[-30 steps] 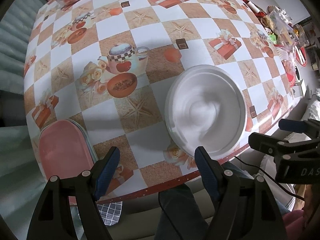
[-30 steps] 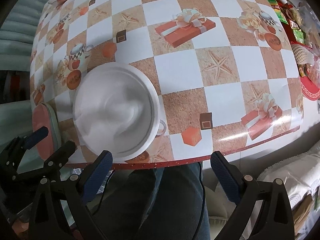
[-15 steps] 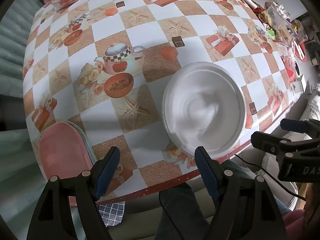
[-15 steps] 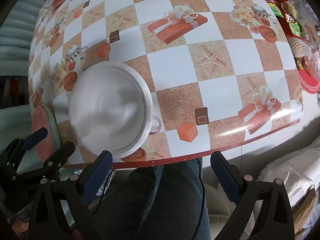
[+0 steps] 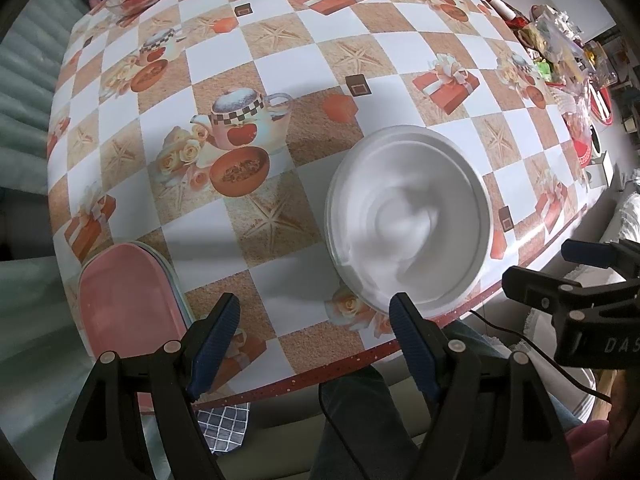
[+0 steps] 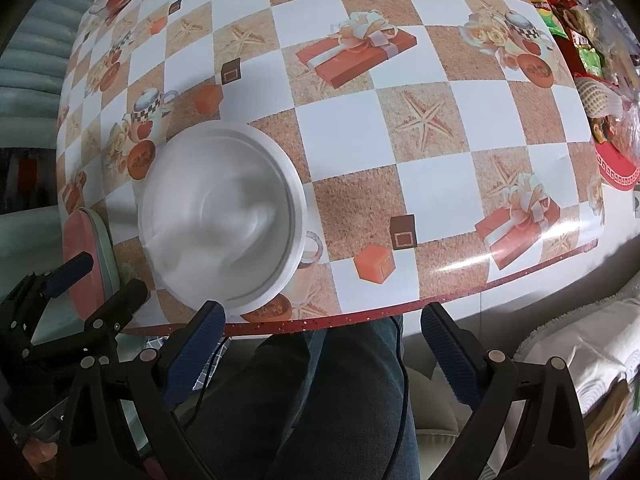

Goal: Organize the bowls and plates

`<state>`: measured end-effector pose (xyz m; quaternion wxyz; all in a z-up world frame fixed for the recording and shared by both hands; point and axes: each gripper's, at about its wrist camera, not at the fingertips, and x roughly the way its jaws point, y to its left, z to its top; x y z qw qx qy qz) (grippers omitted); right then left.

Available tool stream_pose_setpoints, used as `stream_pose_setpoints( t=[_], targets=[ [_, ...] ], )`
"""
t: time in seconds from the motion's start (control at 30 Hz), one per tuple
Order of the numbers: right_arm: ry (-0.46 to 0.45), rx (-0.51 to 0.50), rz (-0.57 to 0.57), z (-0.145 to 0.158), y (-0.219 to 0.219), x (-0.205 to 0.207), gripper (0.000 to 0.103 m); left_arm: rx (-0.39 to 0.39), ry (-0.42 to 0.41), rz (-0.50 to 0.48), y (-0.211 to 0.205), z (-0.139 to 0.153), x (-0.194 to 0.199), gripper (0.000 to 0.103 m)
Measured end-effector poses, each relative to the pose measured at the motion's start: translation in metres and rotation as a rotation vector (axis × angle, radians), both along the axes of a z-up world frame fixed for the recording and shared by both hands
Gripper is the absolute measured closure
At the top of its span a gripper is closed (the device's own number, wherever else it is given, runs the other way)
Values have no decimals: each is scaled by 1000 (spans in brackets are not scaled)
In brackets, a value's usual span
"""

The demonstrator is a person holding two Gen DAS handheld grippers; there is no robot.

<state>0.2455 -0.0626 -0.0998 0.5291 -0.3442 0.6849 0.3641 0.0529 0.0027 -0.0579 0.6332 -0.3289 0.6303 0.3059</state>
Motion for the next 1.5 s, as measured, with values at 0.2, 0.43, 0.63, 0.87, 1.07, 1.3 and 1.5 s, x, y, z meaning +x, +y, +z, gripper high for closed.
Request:
stream_pose_setpoints(
  t=[0.2, 0.43, 0.63, 0.87, 1.07, 1.3, 1.5],
  targets=[
    [0, 1, -7, 0, -2, 0, 4, 13, 4, -6, -1, 2, 2, 23],
    [2, -2, -8, -2, -3, 0, 4, 9, 6, -1, -2, 1, 2, 23],
    [6, -12, -6, -6, -6, 0, 4, 2, 11, 2, -4, -2, 2, 23],
    [2, -28, -5, -15, -3, 1, 4, 3, 25, 5, -2, -13, 8, 23],
    [-22, -38, -12, -27, 8, 5, 4, 5, 19, 26, 7, -26, 19, 23],
    [-9, -53, -10, -48, 24, 6, 4, -2, 61, 64, 18, -53, 19, 23],
    [-4, -70, 5, -66, 33, 6, 4, -1, 77, 82, 25, -70, 23, 23]
  ],
)
